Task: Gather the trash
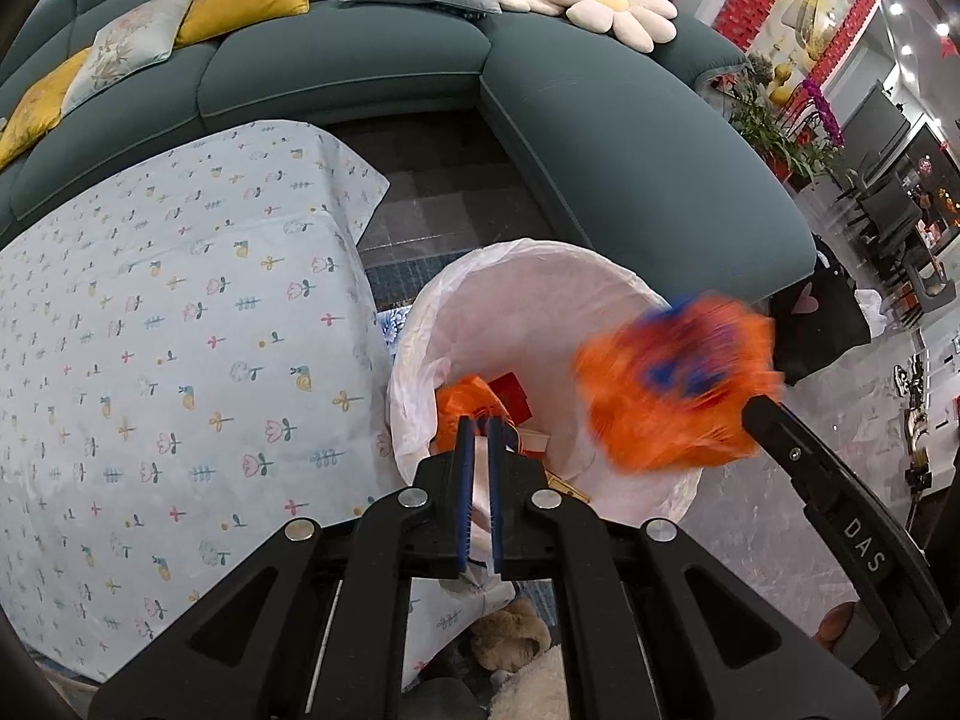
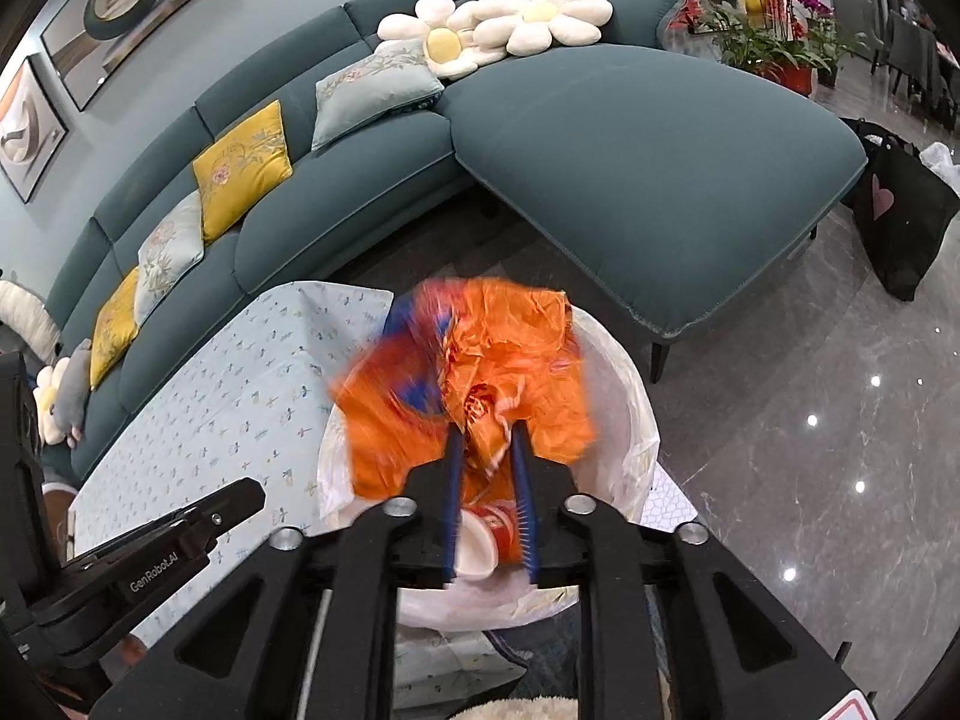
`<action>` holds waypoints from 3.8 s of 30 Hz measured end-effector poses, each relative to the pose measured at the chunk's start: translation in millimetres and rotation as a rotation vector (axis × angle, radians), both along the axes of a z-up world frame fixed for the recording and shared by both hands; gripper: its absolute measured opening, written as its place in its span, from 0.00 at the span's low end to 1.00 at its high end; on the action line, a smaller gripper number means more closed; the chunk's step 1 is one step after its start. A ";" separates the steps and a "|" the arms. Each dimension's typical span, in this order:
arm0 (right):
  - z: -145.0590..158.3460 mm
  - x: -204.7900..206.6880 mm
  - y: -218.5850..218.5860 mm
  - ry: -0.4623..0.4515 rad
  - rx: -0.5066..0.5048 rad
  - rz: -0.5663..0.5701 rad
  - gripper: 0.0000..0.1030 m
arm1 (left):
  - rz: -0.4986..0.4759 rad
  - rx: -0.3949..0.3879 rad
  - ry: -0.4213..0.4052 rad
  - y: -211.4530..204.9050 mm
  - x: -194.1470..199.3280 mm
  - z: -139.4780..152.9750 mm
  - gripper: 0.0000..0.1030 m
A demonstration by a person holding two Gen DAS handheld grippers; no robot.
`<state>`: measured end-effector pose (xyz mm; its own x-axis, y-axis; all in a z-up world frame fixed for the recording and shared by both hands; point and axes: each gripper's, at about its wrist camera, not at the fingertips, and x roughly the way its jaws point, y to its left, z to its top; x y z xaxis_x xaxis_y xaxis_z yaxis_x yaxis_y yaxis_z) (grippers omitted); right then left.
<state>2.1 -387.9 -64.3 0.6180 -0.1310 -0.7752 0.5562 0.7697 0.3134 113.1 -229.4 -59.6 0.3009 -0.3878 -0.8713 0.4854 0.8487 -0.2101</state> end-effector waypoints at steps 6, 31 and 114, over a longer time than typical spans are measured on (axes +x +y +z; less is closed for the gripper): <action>-0.5 2.7 -1.0 -0.004 0.004 0.003 0.22 | 0.022 0.010 0.000 1.9 1.4 -1.6 0.18; 13.9 0.5 31.2 0.057 -0.111 0.066 0.57 | 0.076 0.076 -0.085 33.7 -16.0 11.7 0.57; 7.5 -16.9 72.6 0.133 -0.246 0.194 0.93 | 0.146 0.182 -0.123 61.6 -44.6 -7.2 0.82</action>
